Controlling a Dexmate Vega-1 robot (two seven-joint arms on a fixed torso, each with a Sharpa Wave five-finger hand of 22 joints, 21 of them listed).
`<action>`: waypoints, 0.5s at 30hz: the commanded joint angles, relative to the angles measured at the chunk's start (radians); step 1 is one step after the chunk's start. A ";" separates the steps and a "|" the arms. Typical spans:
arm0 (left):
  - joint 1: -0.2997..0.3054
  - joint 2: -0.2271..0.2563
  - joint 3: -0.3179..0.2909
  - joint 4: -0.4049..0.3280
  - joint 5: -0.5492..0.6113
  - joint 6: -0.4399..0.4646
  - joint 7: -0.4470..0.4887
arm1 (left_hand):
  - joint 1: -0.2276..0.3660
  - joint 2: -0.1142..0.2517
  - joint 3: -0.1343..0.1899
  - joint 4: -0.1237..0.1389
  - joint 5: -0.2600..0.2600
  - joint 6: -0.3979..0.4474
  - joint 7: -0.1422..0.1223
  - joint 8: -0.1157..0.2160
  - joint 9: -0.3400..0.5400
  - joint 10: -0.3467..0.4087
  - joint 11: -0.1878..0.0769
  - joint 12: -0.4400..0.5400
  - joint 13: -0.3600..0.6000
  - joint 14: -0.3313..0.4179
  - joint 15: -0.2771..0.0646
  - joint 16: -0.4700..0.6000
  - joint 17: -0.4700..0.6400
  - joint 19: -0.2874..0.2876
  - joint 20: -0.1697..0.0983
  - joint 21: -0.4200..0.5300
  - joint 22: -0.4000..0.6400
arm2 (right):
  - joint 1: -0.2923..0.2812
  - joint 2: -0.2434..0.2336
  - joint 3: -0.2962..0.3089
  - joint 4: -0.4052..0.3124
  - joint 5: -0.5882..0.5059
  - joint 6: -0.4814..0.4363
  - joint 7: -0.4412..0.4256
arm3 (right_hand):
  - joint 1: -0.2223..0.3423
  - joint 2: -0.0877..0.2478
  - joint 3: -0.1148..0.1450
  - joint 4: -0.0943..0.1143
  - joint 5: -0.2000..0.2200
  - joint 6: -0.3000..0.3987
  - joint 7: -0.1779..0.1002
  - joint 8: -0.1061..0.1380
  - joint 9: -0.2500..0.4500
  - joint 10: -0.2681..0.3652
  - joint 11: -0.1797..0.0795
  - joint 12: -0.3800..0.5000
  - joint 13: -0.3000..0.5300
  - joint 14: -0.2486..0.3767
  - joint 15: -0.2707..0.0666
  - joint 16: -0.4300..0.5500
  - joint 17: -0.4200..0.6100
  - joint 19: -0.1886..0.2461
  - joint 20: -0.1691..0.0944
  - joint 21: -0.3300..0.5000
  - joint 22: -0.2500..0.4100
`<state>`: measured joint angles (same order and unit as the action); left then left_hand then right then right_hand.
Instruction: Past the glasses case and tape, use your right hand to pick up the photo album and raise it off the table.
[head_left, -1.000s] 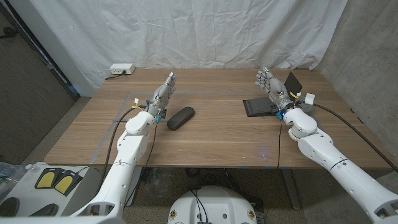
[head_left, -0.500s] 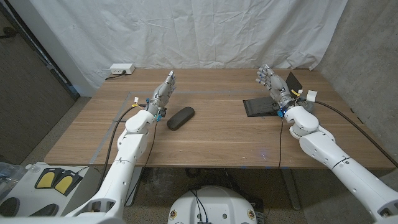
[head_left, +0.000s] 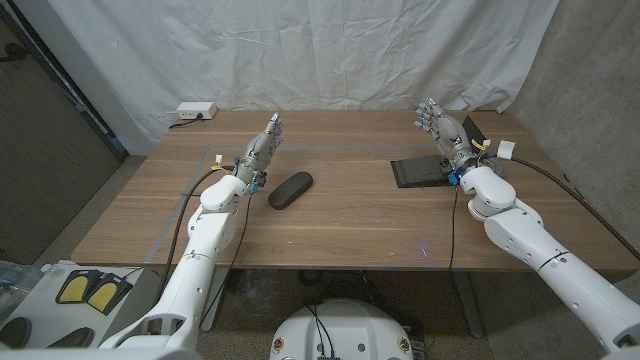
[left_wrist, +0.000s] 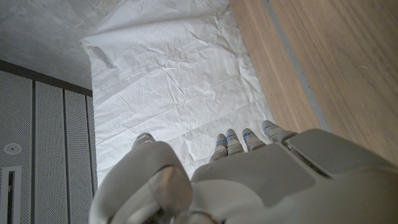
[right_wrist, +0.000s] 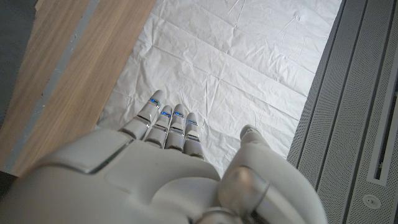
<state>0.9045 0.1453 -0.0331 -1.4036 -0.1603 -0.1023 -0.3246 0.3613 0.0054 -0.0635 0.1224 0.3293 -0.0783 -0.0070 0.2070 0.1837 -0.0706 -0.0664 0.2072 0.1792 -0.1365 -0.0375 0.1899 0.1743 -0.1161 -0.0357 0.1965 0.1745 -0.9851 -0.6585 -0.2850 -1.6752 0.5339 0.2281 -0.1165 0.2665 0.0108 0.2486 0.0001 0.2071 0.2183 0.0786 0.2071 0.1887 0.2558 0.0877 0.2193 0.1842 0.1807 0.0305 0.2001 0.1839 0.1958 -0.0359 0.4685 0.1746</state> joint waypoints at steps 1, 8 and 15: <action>-0.012 0.007 -0.008 0.026 -0.009 -0.016 -0.018 | 0.008 0.006 0.003 -0.005 0.004 0.005 -0.005 0.000 0.003 0.003 -0.003 0.000 0.004 0.001 -0.004 -0.003 0.003 -0.007 -0.092 0.004 0.003 | -0.029 -0.027 0.019 -0.068 -0.029 -0.026 -0.063 | 0.011 0.004 0.004 -0.007 -0.003 0.009 0.002 0.000 0.001 0.009 0.000 0.004 0.001 0.013 0.000 0.004 0.004 0.011 -0.013 -0.002 0.003; -0.002 0.007 -0.016 0.016 -0.015 -0.023 -0.021 | 0.010 0.007 0.003 -0.005 0.004 0.006 -0.004 0.000 0.003 0.003 -0.001 0.000 0.004 0.002 -0.005 -0.004 0.003 -0.008 -0.091 0.003 0.004 | -0.030 -0.032 0.021 -0.085 -0.031 -0.032 -0.070 | 0.014 0.006 0.005 -0.009 -0.006 0.008 0.001 -0.001 0.001 0.010 0.003 0.004 0.001 0.019 0.000 0.005 0.004 0.015 -0.012 -0.003 0.004; 0.004 0.009 -0.024 0.016 -0.020 -0.026 -0.024 | 0.011 0.008 0.002 -0.006 0.004 0.007 -0.005 0.000 0.003 0.004 -0.002 0.000 0.004 0.002 -0.005 -0.004 0.004 -0.009 -0.089 0.003 0.004 | -0.018 -0.033 0.016 -0.093 -0.038 -0.039 -0.071 | 0.014 0.009 0.006 -0.009 -0.009 0.005 0.000 -0.004 0.002 0.009 0.001 0.003 0.002 0.035 -0.006 0.010 0.005 0.028 -0.013 -0.003 0.004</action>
<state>0.8990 0.1523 -0.0448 -1.3858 -0.1721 -0.1198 -0.3417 0.3652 0.0093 -0.0635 0.1224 0.3292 -0.0728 -0.0126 0.2070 0.1836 -0.0707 -0.0664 0.2072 0.1791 -0.1365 -0.0375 0.1899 0.1743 -0.1161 -0.0357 0.1965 0.1745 -1.0084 -0.6845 -0.2687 -1.7451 0.5073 0.2013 -0.1751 0.2719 0.0162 0.2528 -0.0040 0.1995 0.2182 0.0786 0.2070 0.1885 0.2557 0.0876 0.2192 0.1840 0.1973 0.0284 0.2025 0.1837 0.2104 -0.0394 0.4685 0.1745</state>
